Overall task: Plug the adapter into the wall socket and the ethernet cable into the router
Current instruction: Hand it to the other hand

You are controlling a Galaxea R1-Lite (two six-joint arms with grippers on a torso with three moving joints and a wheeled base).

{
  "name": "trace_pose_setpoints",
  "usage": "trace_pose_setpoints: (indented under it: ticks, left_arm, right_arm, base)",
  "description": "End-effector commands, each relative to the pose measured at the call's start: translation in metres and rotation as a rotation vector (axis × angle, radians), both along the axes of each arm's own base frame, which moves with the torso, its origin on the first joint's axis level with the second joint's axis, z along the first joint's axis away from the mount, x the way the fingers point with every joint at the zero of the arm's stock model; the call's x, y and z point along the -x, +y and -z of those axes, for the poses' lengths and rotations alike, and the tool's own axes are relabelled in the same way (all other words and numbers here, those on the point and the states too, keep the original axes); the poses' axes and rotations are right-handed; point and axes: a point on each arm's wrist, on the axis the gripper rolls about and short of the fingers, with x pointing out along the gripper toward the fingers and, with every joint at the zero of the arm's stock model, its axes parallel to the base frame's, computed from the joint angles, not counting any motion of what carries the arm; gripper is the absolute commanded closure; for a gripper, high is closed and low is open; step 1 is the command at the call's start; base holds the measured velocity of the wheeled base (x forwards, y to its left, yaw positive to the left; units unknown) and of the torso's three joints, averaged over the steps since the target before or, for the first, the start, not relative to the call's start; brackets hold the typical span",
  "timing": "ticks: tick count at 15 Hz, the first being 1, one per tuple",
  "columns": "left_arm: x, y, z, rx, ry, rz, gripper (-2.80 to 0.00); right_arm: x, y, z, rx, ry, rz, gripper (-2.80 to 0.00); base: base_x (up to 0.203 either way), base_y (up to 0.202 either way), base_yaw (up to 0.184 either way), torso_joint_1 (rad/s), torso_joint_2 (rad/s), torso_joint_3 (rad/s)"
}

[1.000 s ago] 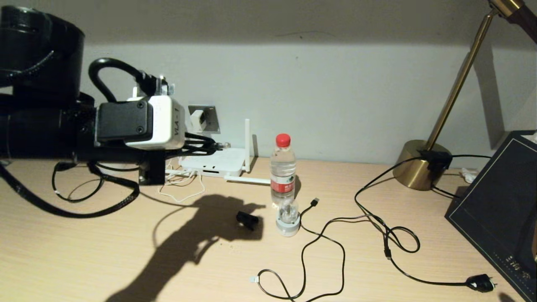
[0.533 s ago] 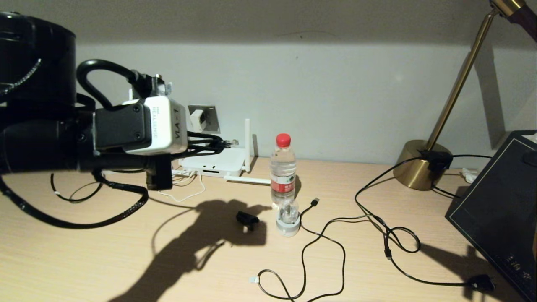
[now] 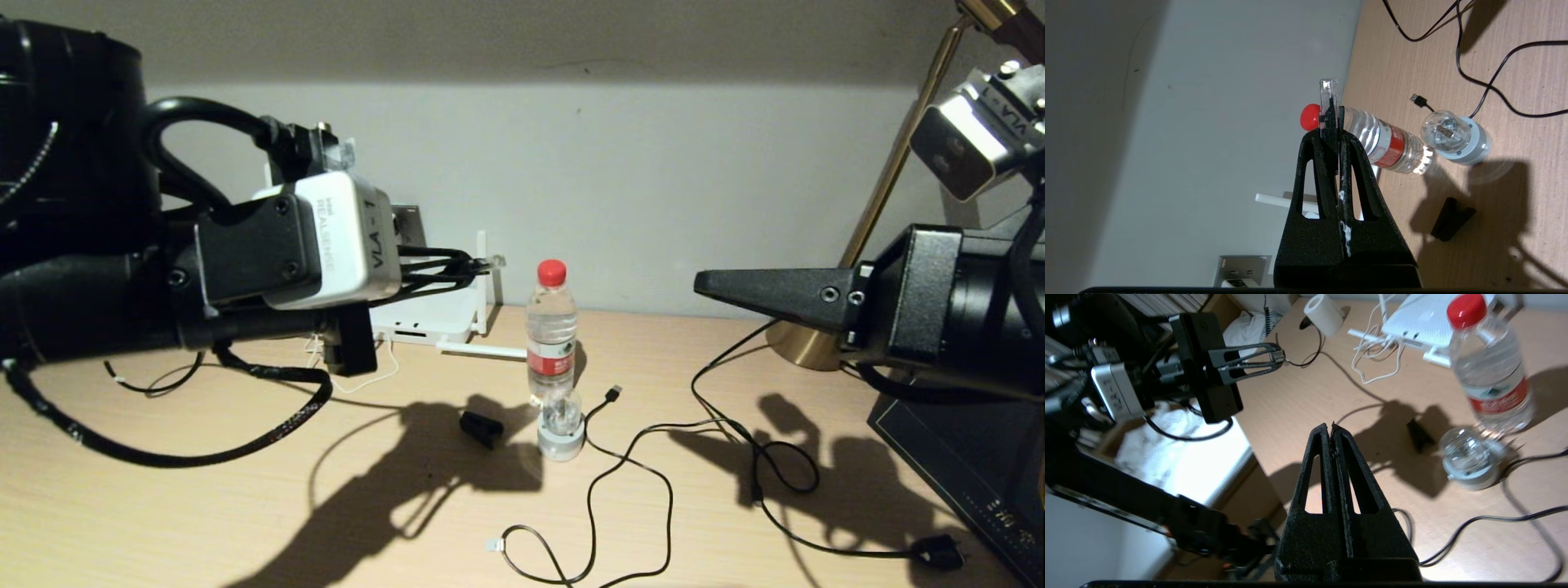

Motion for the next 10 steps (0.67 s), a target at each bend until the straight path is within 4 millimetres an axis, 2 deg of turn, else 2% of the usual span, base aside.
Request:
trace_pose_setpoints:
  ticks: [1, 6, 8, 10]
  left_arm:
    - [0.002, -0.004, 0.003, 0.001, 0.007, 0.018, 0.00]
    - [0.006, -0.005, 0.004, 0.024, 0.031, 0.025, 0.00]
    - [0.014, -0.009, 0.008, 0.121, 0.183, 0.054, 0.00]
    - [0.026, -0.011, 0.013, 0.221, 0.389, 0.171, 0.00]
  right_arm:
    - [-0.004, 0.006, 0.004, -0.010, 0.050, -0.008, 0.00]
    - [0.000, 0.005, 0.003, -0.015, 0.052, -0.017, 0.00]
    - [0.001, 0.004, 0.006, -0.010, 0.060, -0.013, 0.00]
    - [0.005, 0.001, 0.007, -0.012, 0.064, -0.011, 0.00]
  base:
    - [0.000, 0.000, 0.000, 0.000, 0.00, 0.000]
    - [0.000, 0.000, 0.000, 0.000, 0.00, 0.000]
    - [0.000, 0.000, 0.000, 0.000, 0.00, 0.000]
    - [0.000, 0.000, 0.000, 0.000, 0.00, 0.000]
